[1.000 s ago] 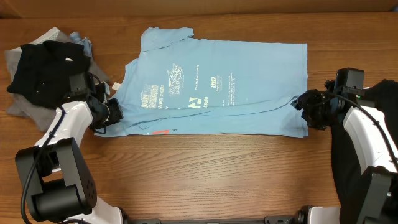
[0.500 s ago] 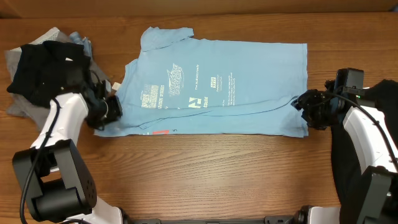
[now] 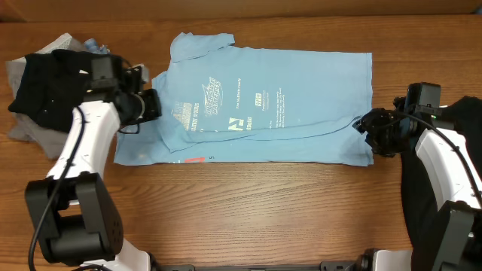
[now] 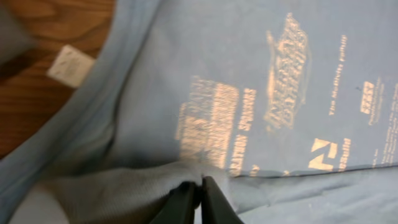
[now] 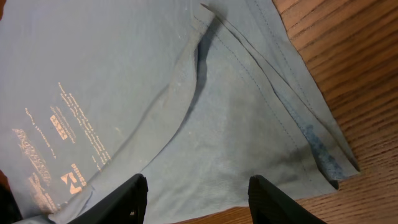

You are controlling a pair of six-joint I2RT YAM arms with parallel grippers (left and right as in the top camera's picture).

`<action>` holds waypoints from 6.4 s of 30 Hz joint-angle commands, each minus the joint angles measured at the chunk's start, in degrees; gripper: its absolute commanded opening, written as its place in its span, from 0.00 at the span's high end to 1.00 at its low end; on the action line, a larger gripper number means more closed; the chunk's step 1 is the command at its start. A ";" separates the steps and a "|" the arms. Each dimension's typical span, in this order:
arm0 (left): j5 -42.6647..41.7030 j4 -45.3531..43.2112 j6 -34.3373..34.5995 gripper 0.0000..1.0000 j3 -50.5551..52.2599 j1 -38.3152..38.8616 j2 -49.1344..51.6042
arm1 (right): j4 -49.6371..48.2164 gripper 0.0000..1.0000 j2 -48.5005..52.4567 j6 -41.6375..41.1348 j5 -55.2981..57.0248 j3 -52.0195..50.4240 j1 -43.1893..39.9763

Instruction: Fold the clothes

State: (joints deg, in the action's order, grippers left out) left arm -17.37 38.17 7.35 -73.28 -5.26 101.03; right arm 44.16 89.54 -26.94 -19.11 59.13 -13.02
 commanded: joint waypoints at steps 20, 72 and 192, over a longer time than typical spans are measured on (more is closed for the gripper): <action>11.93 16.35 -2.23 0.56 -5.88 2.93 -0.94 | 0.79 0.43 0.07 0.39 -0.50 0.72 0.13; 6.86 7.21 1.05 0.96 4.11 7.80 5.77 | 3.15 0.34 0.07 1.90 2.54 0.72 0.13; 1.42 6.21 -8.66 0.94 -4.09 22.14 7.43 | -43.15 0.96 15.39 -17.88 -11.89 -8.85 7.74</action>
State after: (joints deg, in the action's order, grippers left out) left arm -16.08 44.27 -0.23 -76.47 16.86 107.81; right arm 2.24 104.53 -44.47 -30.24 50.22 -5.21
